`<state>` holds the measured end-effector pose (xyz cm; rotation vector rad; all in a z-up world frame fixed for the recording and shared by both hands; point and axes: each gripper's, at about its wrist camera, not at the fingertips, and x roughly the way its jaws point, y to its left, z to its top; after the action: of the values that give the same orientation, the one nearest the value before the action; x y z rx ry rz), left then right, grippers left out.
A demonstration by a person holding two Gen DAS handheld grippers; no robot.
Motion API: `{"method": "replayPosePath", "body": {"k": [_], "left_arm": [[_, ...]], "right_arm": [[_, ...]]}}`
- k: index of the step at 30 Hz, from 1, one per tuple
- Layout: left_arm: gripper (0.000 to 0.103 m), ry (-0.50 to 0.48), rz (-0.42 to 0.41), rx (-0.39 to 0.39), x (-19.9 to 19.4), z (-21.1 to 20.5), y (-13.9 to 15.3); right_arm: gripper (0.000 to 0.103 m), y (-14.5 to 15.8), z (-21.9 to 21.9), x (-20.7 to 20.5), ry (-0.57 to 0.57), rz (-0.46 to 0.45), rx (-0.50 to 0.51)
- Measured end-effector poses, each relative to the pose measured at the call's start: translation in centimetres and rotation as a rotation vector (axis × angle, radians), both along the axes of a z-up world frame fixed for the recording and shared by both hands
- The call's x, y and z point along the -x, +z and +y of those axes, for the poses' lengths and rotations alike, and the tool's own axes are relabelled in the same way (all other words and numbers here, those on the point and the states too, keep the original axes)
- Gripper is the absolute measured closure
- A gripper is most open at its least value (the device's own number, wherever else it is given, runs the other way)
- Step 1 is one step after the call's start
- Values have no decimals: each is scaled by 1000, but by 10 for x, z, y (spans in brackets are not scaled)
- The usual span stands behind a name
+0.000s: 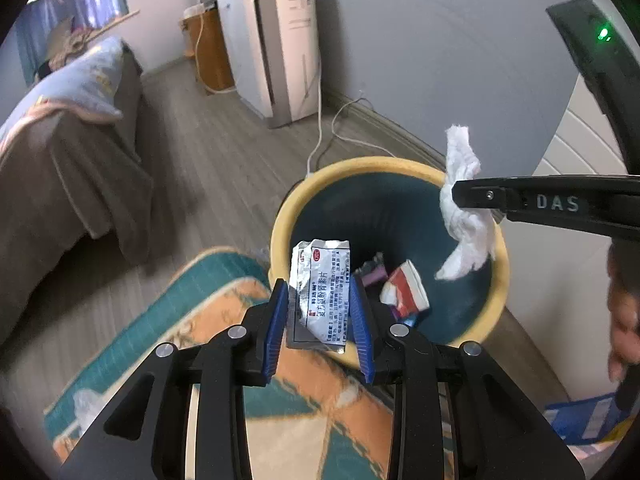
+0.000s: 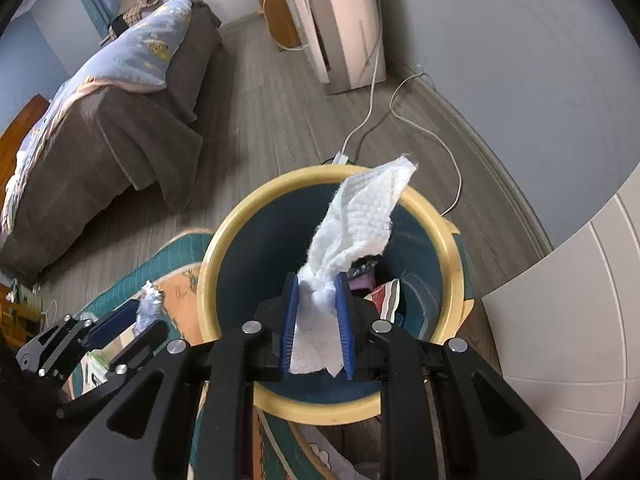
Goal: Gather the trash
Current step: 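Carry the white tissue and blister pack over the bin and release both, then move both open tools back over the cushion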
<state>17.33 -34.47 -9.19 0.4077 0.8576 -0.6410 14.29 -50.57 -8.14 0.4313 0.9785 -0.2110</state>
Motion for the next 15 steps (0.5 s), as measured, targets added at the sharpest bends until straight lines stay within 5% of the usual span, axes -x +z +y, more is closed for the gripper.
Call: {"method": "replayPosePath", "body": {"k": [3,7,9,12,15], "left_arm": [[67,-7,-17,10,-5,-7,0],[35,8,-37,40,-7,-7,1],[28,11,-37,45,-7,-4,0],[12,41,-24,68,-5,5,-3],[8,94,-32,80,-4,22,-4]], "right_arm": [[83,2,-4,0,-18,-14,7],[67,1,-8,-1,-38,-17,15],[62,0,-10,0,-50,-19,10],[47,2,-9,0,-52,-27,4],[25,6,-4,-2,-47,-37,16]]}}
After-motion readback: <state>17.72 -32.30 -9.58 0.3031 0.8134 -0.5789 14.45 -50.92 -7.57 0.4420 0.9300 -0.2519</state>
